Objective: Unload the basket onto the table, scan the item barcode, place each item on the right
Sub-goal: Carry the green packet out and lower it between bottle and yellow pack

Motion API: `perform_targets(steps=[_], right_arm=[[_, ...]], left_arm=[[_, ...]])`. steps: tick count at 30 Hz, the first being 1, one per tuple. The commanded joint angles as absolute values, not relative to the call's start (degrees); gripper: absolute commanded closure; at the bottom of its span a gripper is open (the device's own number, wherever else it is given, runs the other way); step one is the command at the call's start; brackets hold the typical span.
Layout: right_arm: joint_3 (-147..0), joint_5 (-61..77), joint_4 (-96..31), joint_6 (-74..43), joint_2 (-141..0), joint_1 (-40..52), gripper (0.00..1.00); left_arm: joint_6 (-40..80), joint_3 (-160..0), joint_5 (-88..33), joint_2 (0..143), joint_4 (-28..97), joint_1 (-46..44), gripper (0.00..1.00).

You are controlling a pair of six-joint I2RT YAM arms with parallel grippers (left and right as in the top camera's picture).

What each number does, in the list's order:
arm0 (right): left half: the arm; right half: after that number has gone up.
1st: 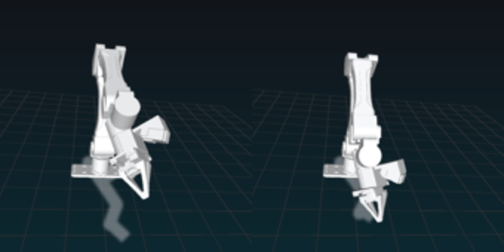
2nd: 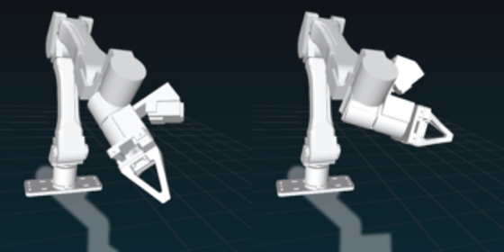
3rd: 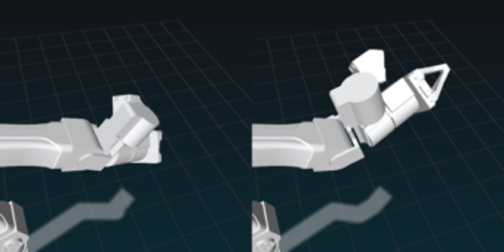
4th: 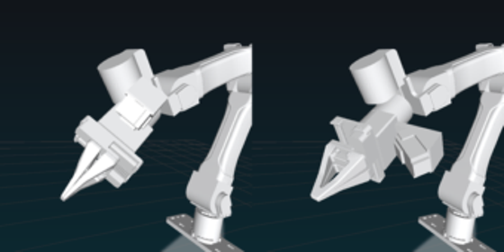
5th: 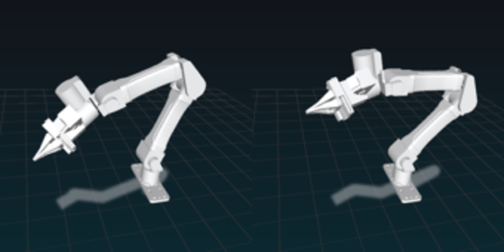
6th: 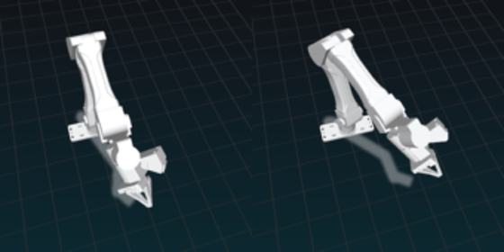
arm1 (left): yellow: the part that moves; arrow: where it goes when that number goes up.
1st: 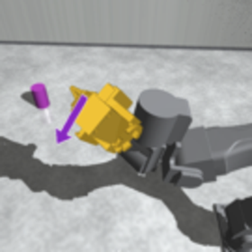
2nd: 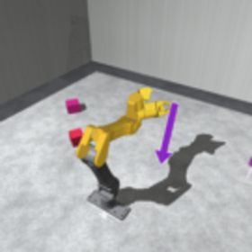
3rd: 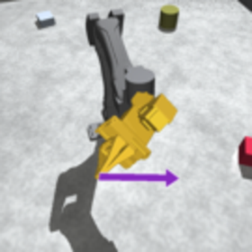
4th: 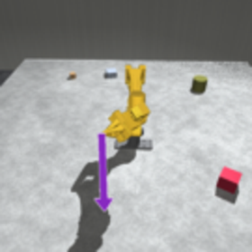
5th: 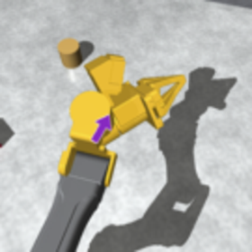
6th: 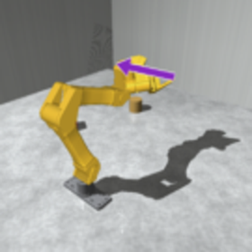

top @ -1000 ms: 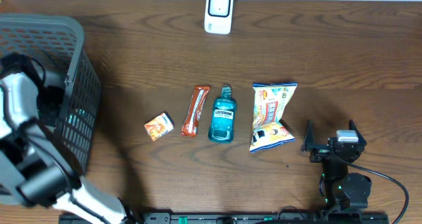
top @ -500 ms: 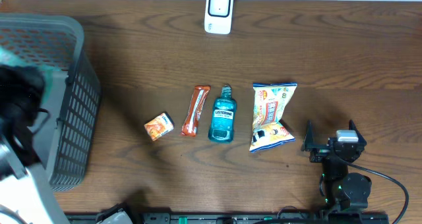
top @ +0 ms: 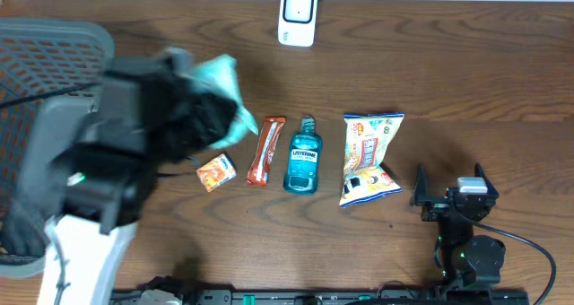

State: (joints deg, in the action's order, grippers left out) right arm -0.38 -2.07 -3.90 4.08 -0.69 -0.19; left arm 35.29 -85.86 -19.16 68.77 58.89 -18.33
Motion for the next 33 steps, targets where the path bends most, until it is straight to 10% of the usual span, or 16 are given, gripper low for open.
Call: perform_targets(steps=[1, 33], right_arm=[[-0.3, -2.0, -4.1, 4.8, -0.4, -0.1, 0.01], [-0.3, -2.0, -4.1, 4.8, -0.4, -0.1, 0.01]], left_arm=[[32.8, -84.6, -9.7, 72.7, 61.6, -25.0, 0.92], [34.6, -76.0, -7.6, 105.8, 50.4, -39.6, 0.92]])
